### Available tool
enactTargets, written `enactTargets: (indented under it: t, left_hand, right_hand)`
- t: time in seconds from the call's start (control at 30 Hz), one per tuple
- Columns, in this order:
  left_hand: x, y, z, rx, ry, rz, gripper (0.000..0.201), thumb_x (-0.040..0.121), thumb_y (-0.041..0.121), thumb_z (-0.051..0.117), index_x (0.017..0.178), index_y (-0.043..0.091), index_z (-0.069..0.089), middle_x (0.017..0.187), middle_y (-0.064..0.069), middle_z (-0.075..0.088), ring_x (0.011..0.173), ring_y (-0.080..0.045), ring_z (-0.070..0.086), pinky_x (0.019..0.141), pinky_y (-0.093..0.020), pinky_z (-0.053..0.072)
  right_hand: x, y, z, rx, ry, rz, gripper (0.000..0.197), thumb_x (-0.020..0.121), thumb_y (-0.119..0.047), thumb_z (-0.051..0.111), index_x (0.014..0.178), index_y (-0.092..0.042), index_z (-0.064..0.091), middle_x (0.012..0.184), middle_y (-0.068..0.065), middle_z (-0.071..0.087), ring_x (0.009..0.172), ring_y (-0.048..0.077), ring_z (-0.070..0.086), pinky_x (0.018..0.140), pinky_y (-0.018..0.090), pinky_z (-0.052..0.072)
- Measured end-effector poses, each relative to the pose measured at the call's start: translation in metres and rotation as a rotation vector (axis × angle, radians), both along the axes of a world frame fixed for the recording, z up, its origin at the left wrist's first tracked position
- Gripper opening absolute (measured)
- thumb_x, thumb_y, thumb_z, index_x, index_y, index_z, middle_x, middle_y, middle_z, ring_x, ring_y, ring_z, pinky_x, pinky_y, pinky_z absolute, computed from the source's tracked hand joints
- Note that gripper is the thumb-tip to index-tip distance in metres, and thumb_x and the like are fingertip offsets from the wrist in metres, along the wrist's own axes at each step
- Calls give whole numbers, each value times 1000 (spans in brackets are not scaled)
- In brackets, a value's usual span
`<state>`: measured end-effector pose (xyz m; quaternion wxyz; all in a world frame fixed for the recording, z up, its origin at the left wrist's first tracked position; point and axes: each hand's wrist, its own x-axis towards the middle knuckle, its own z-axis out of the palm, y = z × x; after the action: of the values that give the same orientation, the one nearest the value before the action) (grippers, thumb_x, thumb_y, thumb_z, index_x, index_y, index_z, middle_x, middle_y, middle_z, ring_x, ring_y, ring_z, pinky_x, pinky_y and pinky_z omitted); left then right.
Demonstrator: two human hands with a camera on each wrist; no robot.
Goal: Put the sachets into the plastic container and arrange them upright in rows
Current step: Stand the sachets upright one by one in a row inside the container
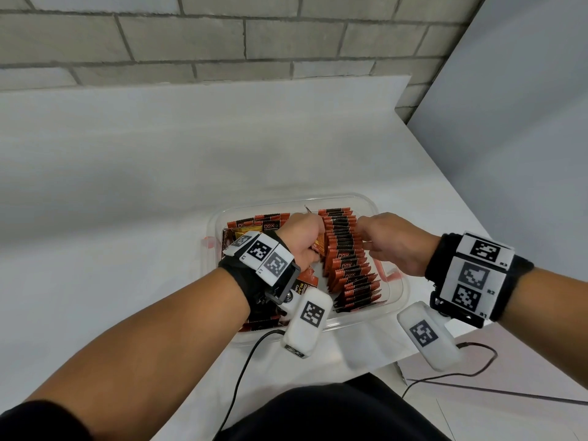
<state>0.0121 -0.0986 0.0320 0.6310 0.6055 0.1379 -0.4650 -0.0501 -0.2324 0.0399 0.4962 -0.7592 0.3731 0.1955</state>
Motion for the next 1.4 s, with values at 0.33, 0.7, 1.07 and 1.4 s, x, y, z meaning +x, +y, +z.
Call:
enactTargets:
  t: [0.33, 0.7, 1.07, 1.4]
  left_hand:
    - [1, 1, -2, 4, -27, 4, 30, 90, -10, 30, 72, 5, 49, 71, -11, 59, 61, -22, 60, 66, -34, 55]
    - [2, -3, -1, 67, -97, -59, 28, 95, -4, 37, 72, 11, 46, 79, -7, 56, 93, -24, 56, 96, -40, 46]
    - [2, -8, 0, 49, -118, -31, 30, 99, 5, 38, 71, 15, 43, 72, -1, 47, 60, -11, 48, 83, -31, 47]
    - [4, -7, -4, 44, -145, -36, 32, 99, 4, 37, 71, 15, 43, 70, 0, 47, 57, -11, 47, 51, -21, 44]
  right_hand:
    - [5, -2, 1, 7, -29, -19, 33, 89, -32, 53, 105, -4, 63, 104, 9, 65, 102, 22, 60, 94, 33, 45]
    - [10, -3, 0, 0, -57, -44, 24, 89, -26, 53, 100, -6, 60, 99, 6, 62, 99, 18, 58, 95, 36, 46]
    - [15, -3, 0, -6, -74, -21, 15, 86, -24, 53, 93, -10, 57, 90, 7, 56, 87, 19, 50, 78, 37, 44]
    - [15, 2, 9, 0, -64, -41, 26, 82, -24, 54, 97, -2, 59, 92, 14, 55, 87, 25, 52, 94, 44, 48]
